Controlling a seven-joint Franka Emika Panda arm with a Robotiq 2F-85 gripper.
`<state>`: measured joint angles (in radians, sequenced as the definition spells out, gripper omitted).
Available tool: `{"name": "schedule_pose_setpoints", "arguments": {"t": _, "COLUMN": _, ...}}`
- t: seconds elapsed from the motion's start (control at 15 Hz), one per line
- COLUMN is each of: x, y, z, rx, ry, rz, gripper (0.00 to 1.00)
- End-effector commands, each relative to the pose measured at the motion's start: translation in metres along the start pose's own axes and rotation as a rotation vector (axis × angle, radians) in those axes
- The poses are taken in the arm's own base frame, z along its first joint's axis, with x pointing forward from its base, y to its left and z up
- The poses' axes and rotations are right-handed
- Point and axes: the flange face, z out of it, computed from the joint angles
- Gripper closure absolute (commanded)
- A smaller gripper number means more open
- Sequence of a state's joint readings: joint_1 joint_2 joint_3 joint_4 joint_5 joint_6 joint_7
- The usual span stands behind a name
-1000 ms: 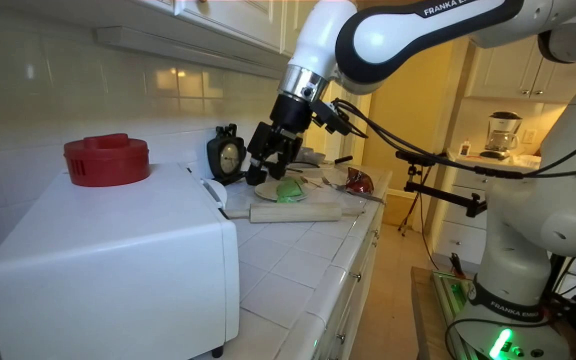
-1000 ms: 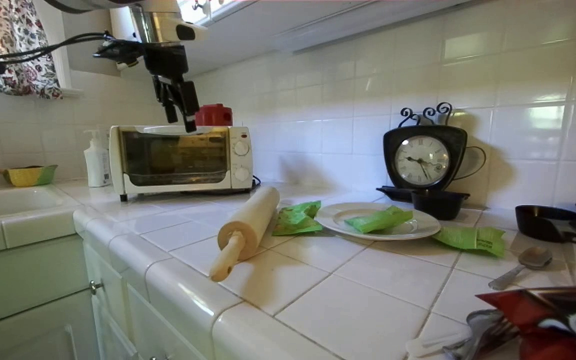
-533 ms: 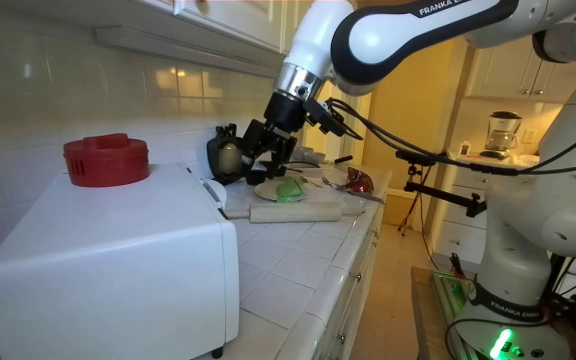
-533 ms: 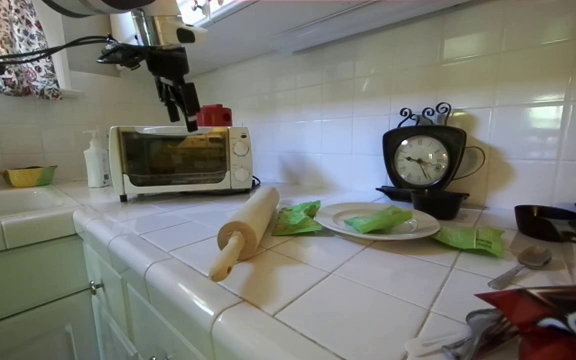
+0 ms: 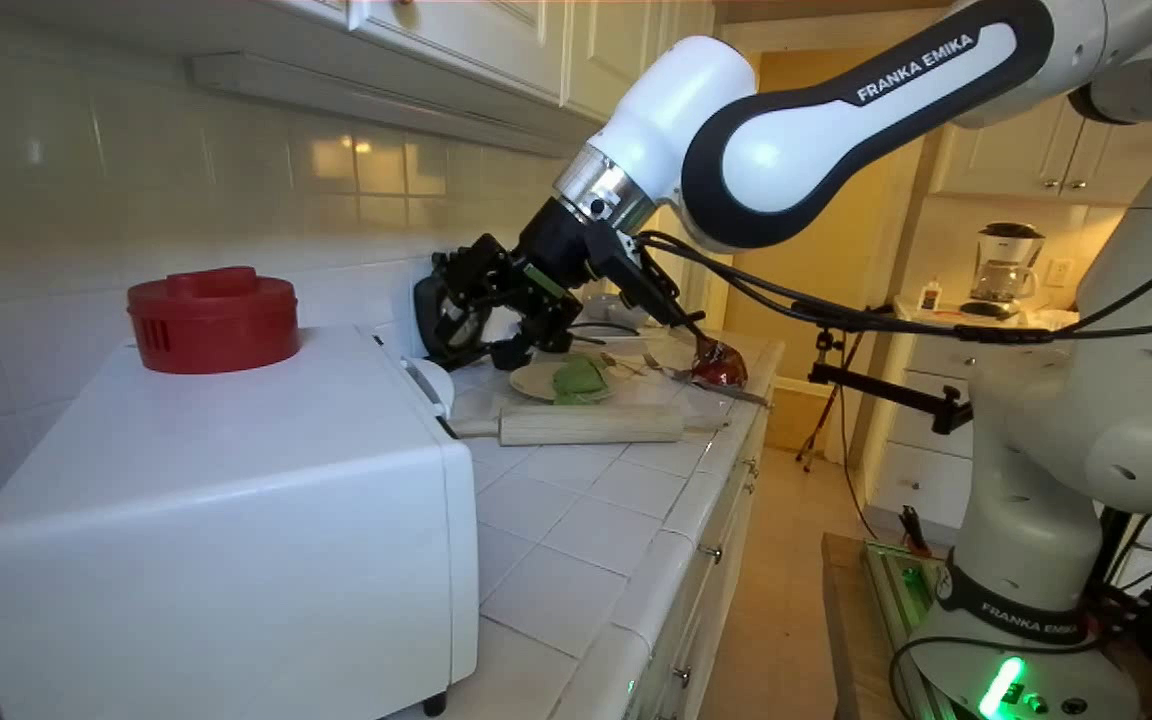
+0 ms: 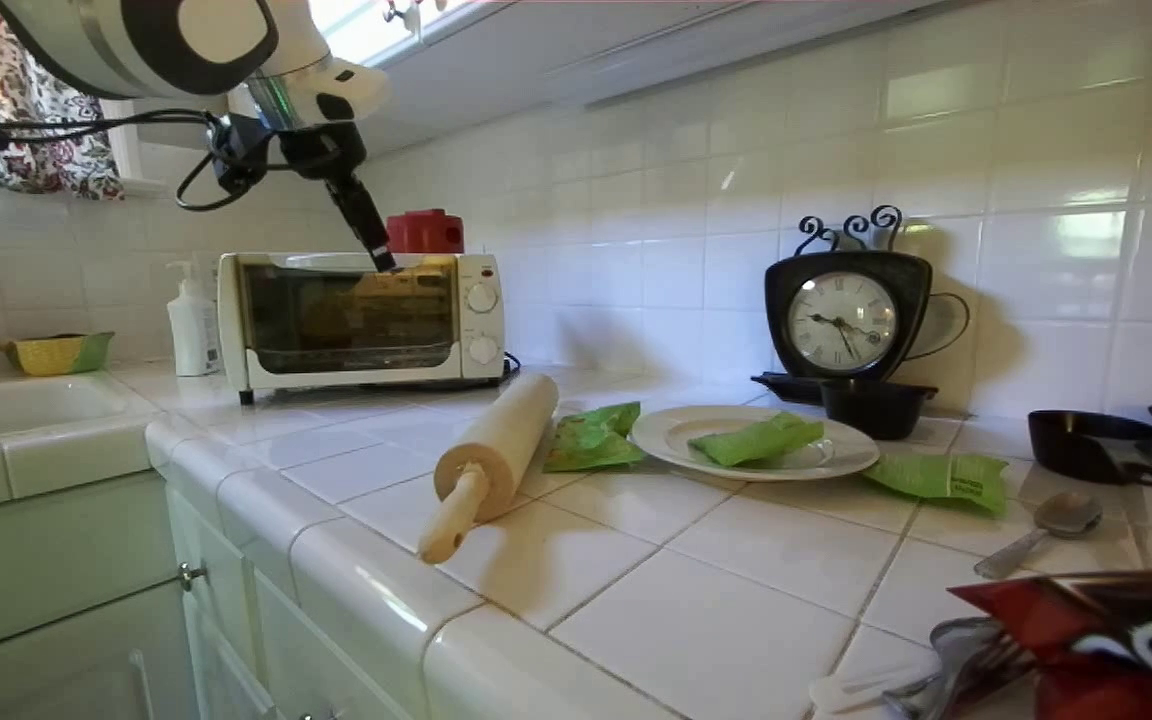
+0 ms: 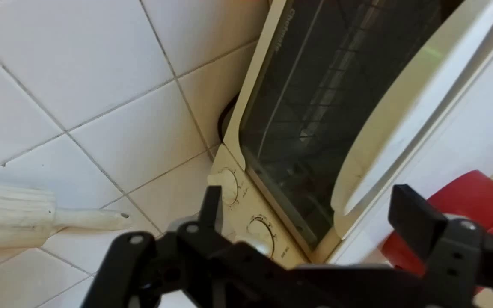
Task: Open the oven and put the green packet into it
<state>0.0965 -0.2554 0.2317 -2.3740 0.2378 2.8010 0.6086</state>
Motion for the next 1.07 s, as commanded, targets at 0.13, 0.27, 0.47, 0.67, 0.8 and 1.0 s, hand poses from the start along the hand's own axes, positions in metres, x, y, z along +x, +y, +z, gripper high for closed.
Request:
{"name": "schedule_pose_setpoints", "arguments": {"t": 0.13, "x": -0.021, "y": -0.012, "z": 0.015, "rx": 0.085, "ry": 0.01, "rz": 0.038, "gripper": 0.0}}
{"name": "schedule_pose_setpoints", "arguments": {"t": 0.27, "x": -0.019, "y": -0.01, "z": 0.027, "rx": 0.112, "ry": -0.006, "rz": 0.062, "gripper": 0.0}}
{"name": "schedule_pose_setpoints", "arguments": {"t": 0.47, "x": -0.016, "y": -0.003, "z": 0.04, "rx": 0.147, "ry": -0.037, "rz": 0.114, "gripper": 0.0}}
{"name": "schedule_pose_setpoints", "arguments": {"t": 0.67, "x": -0.012, "y": 0.004, "z": 0.044, "rx": 0.174, "ry": -0.065, "rz": 0.157, "gripper": 0.0}}
{"name": "schedule_pose_setpoints", "arguments": {"t": 0.8, "x": -0.011, "y": 0.011, "z": 0.042, "rx": 0.186, "ry": -0.068, "rz": 0.185, "gripper": 0.0}}
{"name": "schedule_pose_setpoints", "arguments": {"t": 1.0, "x": -0.02, "y": 0.026, "z": 0.036, "rx": 0.192, "ry": -0.085, "rz": 0.257, "gripper": 0.0}}
